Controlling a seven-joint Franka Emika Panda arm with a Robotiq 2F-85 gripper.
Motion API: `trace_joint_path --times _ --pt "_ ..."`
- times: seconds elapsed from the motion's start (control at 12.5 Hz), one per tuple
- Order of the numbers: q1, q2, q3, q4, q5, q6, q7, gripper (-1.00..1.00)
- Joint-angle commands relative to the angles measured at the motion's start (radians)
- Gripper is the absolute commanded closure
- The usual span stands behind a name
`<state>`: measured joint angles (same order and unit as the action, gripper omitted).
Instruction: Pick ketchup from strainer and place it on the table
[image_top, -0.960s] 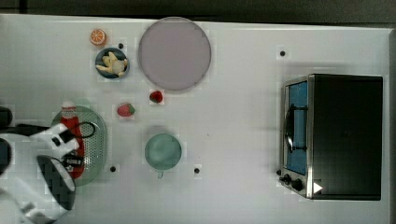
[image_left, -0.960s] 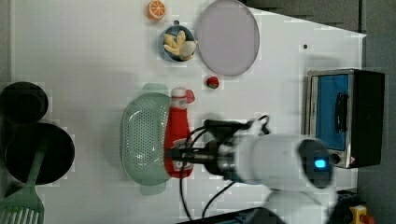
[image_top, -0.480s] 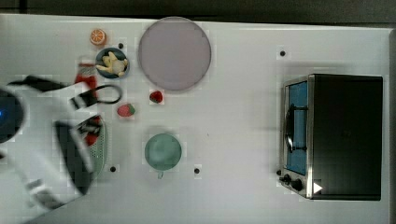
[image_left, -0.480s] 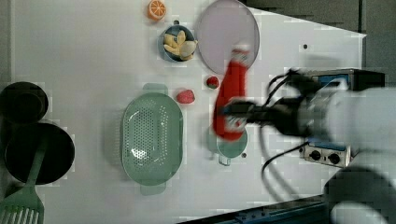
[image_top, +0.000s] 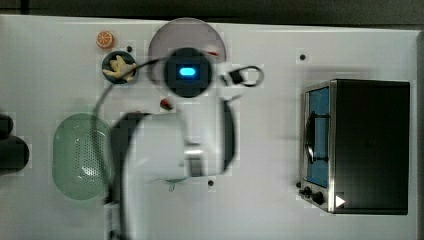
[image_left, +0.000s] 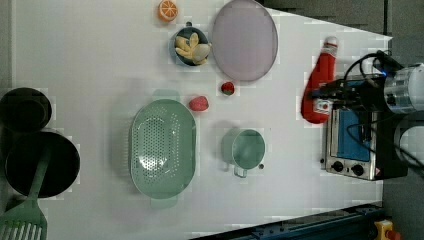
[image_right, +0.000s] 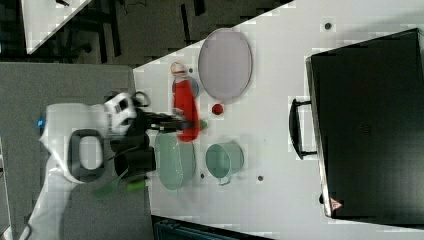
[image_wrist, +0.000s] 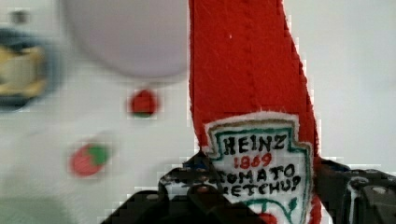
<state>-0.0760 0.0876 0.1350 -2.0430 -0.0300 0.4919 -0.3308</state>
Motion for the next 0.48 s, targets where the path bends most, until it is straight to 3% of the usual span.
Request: trace_joint_path --times 0.08,0.48 --pt "-0.003 -0.025 -0.019 -0.062 -0.005 0.002 -0.093 -0.18" --pt "-0.003 -0.013 -0.075 -0.264 -0.005 0.247 -0.099 -0.18"
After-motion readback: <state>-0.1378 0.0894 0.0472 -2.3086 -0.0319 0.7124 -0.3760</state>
